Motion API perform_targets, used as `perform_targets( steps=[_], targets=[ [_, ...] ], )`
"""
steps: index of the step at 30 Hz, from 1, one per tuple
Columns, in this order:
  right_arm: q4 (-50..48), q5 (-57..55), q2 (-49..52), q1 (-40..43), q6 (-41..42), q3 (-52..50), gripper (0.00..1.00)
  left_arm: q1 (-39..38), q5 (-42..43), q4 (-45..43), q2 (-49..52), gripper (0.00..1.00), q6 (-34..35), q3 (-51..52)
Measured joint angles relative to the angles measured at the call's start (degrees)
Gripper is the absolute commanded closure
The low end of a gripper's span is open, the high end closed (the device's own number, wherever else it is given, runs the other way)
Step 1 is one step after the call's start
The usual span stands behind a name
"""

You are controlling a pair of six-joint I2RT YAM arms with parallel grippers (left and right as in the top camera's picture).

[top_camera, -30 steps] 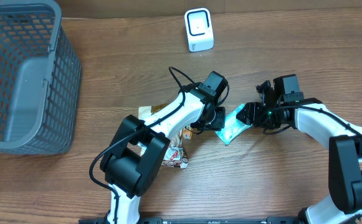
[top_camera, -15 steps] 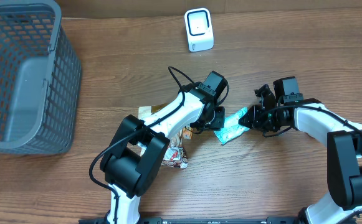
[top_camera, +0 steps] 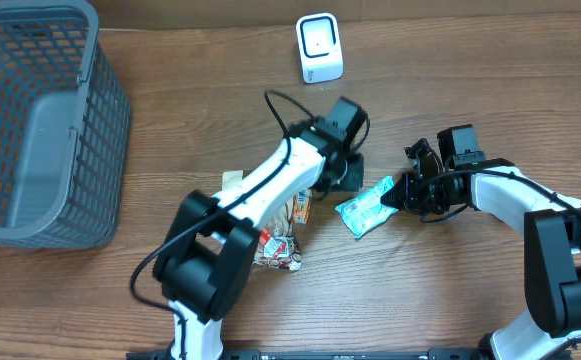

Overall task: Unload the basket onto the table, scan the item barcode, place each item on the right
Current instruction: 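Open the left gripper and withdraw it left toward the basket, then carry the wipes pack up to the white scanner with the right gripper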

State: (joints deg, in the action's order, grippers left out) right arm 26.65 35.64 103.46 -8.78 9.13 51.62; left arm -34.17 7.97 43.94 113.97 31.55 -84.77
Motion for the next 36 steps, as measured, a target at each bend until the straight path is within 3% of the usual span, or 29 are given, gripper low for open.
perform_targets(
  steps=[9, 16, 21, 25, 26, 27, 36],
  targets=[
    [-0.70, 0.15, 0.11, 0.00, -1.68, 0.02, 0.96, 5.42, -5.92, 9.09, -9.42, 0.61, -1.11, -10.10],
    [4.96, -0.20, -0.74, 0.00, -6.71, 4.26, 0.96, 17.16, -7.28, 13.25, -12.81, 0.48, -4.02, -10.86],
    [6.03, -0.61, -7.65, 0.00, -9.99, 5.86, 0.96, 26.01, -7.65, 15.87, -12.81, 0.44, -6.51, -10.86],
    [6.16, -3.10, -12.94, -0.13, -11.28, 6.36, 0.96, 31.08, -8.02, 16.37, -12.81, 0.32, -8.26, -10.86],
    [6.12, -3.78, -13.55, -0.17, -11.43, 6.47, 0.96, 31.85, -8.09, 16.48, -12.81, 0.03, -8.66, -10.86],
    [6.12, -4.50, -14.01, -0.22, -11.74, 6.54, 0.96, 32.59, -8.15, 16.81, -12.81, 0.00, -9.27, -10.86],
    [3.80, -7.17, -14.14, -0.26, -13.20, 6.93, 0.97, 34.69, -8.24, 18.27, -12.81, 0.00, -9.51, -10.86]
  ],
)
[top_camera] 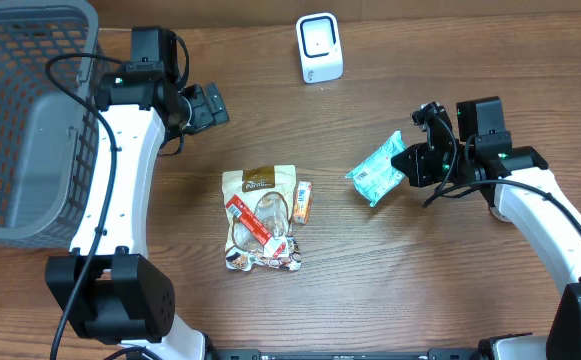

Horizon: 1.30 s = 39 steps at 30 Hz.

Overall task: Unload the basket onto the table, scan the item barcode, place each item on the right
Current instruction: 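Carry the wipes pack up to the white scanner with the right gripper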

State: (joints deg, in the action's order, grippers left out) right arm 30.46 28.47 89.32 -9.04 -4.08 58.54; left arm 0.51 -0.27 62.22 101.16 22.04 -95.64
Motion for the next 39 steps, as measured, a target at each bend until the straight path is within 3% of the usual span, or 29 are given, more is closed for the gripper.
perform_targets(
  steps=[4, 10, 16, 26, 29, 39],
  targets=[
    [0.11, -0.48, 0.00, 0.00, -1.29, 3.34, 0.96, 0.00, 0.00, 0.00, 0.00, 0.00, -0.02, 0.00],
    [-0.90, -5.44, 0.02, -0.11, -5.95, 16.06, 0.97, 0.00, 0.00, 0.00, 0.00, 0.00, -0.02, 0.00],
    [-9.79, -14.78, 0.00, -2.10, -14.53, 24.24, 0.97, 0.02, 0.00, 0.00, 0.00, 0.00, 0.00, 0.00],
    [-29.57, -32.48, 2.03, -16.15, -39.39, 24.81, 0.96, 0.00, 0.00, 0.00, 0.00, 0.00, -0.02, 0.00],
    [-32.72, -34.05, 4.22, -17.27, -42.25, 24.83, 0.88, 0.00, 0.00, 0.00, 0.00, 0.00, -0.02, 0.00],
    [-46.77, -36.70, 18.45, -16.87, -46.97, 24.83, 0.96, 0.00, 0.00, 0.04, 0.00, 0.00, -0.02, 0.00]
  ],
)
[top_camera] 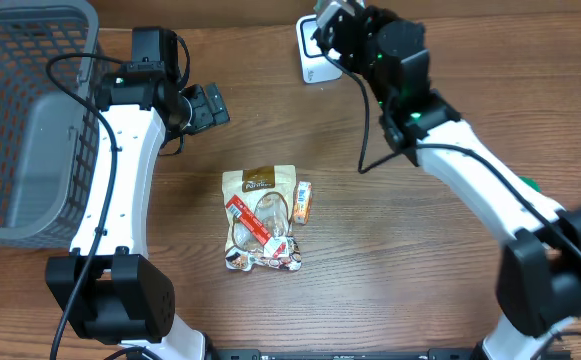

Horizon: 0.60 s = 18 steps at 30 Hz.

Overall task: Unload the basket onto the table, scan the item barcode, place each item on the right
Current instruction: 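Carry the wipes pack up to the white scanner with the right gripper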

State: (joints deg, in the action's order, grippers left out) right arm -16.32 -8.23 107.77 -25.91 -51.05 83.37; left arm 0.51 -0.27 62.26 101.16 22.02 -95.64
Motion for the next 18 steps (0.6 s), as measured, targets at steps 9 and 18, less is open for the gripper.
perform_targets(
  steps=[9, 18],
  targets=[
    [-12.24, -0.17, 11.58, 0.00, -5.64, 0.00, 0.96, 0.00, -0.02, -0.04, 0.00, 0.00, 0.00, 0.00],
    [-22.56, -0.33, 16.96, 0.00, -9.07, 0.00, 0.96, 0.02, 0.00, -0.02, 0.00, 0.00, 0.00, 0.00]
  ],
)
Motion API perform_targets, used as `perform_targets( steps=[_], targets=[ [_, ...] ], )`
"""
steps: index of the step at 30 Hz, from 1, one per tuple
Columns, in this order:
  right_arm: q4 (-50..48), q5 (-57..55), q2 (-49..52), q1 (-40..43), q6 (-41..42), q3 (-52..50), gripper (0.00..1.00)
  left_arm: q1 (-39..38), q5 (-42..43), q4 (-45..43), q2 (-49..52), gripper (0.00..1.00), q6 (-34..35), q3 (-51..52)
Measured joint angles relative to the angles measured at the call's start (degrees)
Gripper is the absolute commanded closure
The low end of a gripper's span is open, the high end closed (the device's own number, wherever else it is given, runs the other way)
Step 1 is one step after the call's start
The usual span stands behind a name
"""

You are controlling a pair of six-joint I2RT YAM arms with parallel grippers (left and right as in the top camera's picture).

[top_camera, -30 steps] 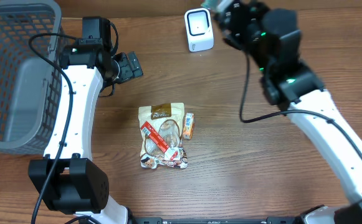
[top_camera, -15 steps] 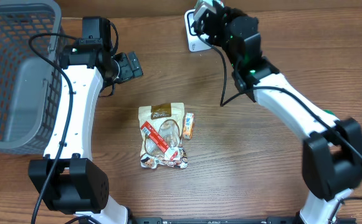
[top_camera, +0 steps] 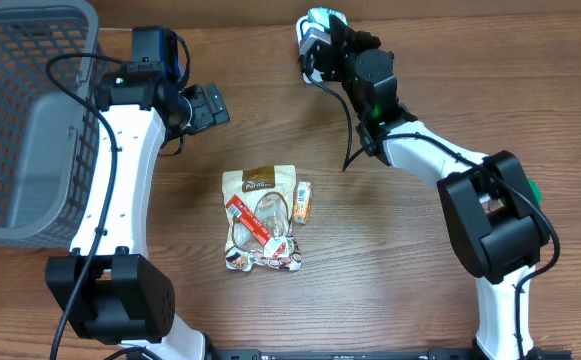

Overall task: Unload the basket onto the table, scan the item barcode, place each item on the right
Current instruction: 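Carry the wipes pack up to the white scanner with the right gripper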

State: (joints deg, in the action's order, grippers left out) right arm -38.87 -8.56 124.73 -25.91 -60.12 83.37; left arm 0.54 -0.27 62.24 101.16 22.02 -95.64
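My right gripper [top_camera: 322, 38] is at the far edge of the table, right over the white barcode scanner [top_camera: 306, 48], which it mostly covers. A bit of the teal packet [top_camera: 320, 14] shows at its fingers, so the gripper is shut on it; the barcode side is hidden. My left gripper [top_camera: 208, 105] hangs over the table's upper left, well away from the scanner, and looks open with nothing in it.
A grey mesh basket [top_camera: 110, 120] fills the left side. A brown snack pouch [top_camera: 258, 185] with a red-and-white wrapper [top_camera: 255, 228] and a small orange packet [top_camera: 303, 200] lie mid-table. A green spot [top_camera: 532, 188] shows beside the right arm.
My right gripper has moved a little left and lower against the scanner, and the right arm's elbow has swung in. The left arm and the snack pile have not moved.
First both grippers met at the teal packet lying right of centre. Then the left arm was back at the upper left and my right gripper held the packet in the air. After that the packet was at the scanner, where it still is.
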Motion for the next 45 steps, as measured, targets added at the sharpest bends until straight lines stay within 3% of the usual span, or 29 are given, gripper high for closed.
perform_targets(
  steps=[19, 45],
  targets=[
    [-1.64, 0.00, 9.84, 0.00, -7.48, 10.25, 0.96, -0.02, 0.00, 0.00, 0.00, 0.00, 0.00, 0.00],
    [4.48, -1.33, 13.88, -0.79, -12.13, 11.41, 0.96, -0.02, 0.00, 0.00, 0.00, 0.00, 0.00, 0.00]
  ],
)
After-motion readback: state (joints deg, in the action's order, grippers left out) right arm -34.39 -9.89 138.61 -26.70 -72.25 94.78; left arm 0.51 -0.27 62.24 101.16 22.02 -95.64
